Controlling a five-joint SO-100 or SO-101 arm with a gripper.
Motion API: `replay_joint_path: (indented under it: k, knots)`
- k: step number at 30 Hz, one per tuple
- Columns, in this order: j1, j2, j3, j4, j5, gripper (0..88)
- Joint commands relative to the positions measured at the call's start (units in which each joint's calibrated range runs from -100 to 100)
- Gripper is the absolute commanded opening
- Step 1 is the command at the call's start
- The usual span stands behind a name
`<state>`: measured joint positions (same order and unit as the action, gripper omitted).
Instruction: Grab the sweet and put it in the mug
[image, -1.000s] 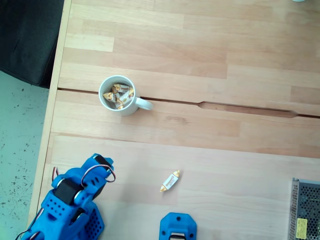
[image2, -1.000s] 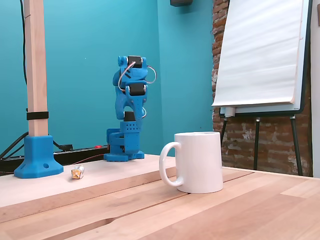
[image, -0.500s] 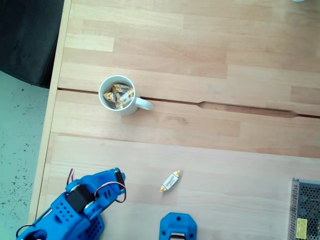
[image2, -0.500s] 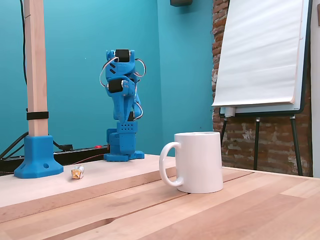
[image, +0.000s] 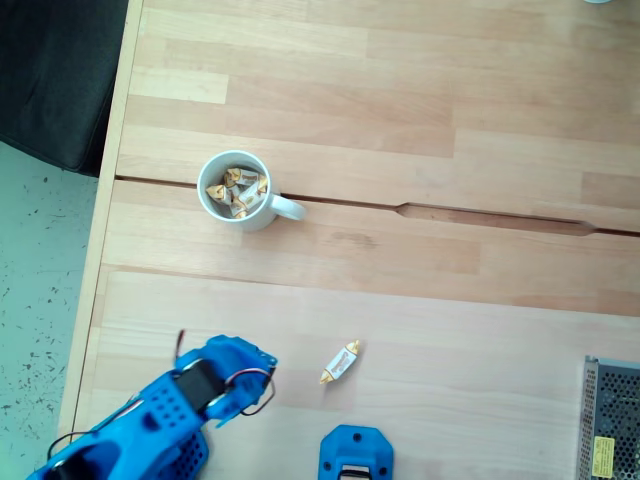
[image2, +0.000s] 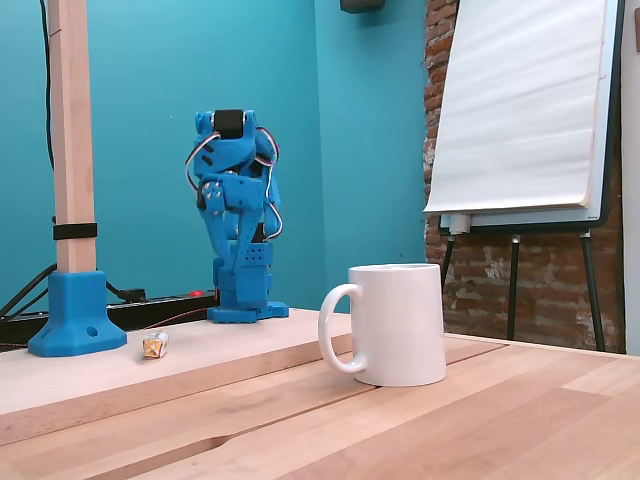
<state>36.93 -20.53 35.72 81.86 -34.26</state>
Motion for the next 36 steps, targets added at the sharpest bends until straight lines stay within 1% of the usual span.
replay_joint_path:
  k: [1, 16, 22, 27, 36]
  knots:
    - [1.13, 4.78, -5.39, 0.40, 0.10, 0.0]
    - [1.92, 16.65, -11.28, -1.13, -0.68, 0.0]
    - [1.92, 21.30, -12.00, -7.26, -3.81, 0.0]
    - [2.14, 22.25, -12.08, -10.16, -4.35, 0.0]
    - [9.33, 22.08, -12.71, -9.92, -4.30, 0.0]
